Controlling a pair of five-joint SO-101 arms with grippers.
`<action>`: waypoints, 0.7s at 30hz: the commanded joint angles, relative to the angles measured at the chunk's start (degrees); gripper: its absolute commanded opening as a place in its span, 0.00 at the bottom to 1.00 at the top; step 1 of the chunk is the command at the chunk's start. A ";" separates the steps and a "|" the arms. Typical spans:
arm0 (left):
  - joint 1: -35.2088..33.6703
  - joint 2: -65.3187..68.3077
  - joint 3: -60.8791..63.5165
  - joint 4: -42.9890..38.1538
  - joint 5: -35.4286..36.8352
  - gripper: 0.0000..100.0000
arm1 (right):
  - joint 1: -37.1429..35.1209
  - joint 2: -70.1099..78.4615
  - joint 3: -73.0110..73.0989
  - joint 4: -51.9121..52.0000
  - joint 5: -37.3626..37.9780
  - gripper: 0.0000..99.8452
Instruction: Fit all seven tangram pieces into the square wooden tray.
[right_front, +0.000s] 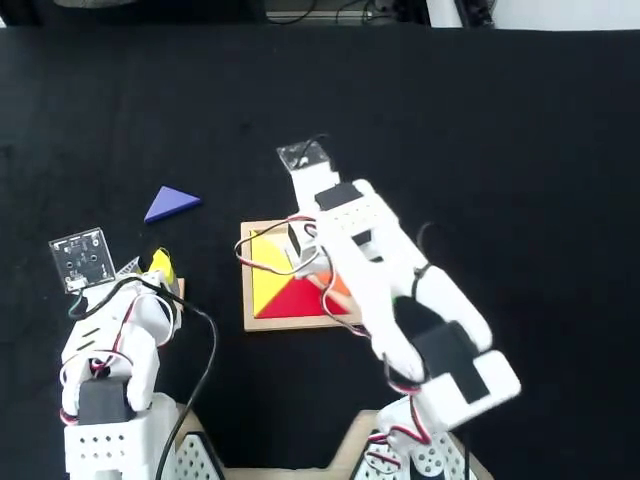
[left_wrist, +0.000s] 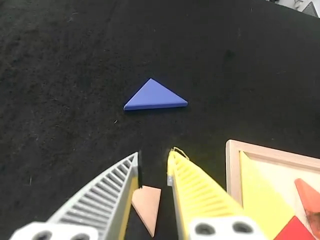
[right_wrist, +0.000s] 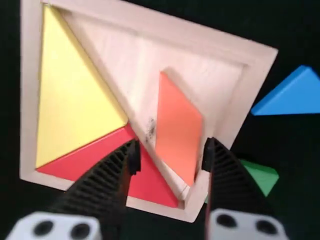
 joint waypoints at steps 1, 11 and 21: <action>0.22 -0.26 -0.40 -1.14 -0.26 0.11 | 0.97 -7.52 -3.82 -0.18 1.67 0.19; 0.22 -0.26 -0.40 -1.14 -0.26 0.11 | 0.97 -1.36 -9.54 -3.43 9.58 0.08; 0.22 -0.35 -0.40 -1.14 -0.26 0.11 | 0.97 9.80 -18.07 -1.32 10.81 0.01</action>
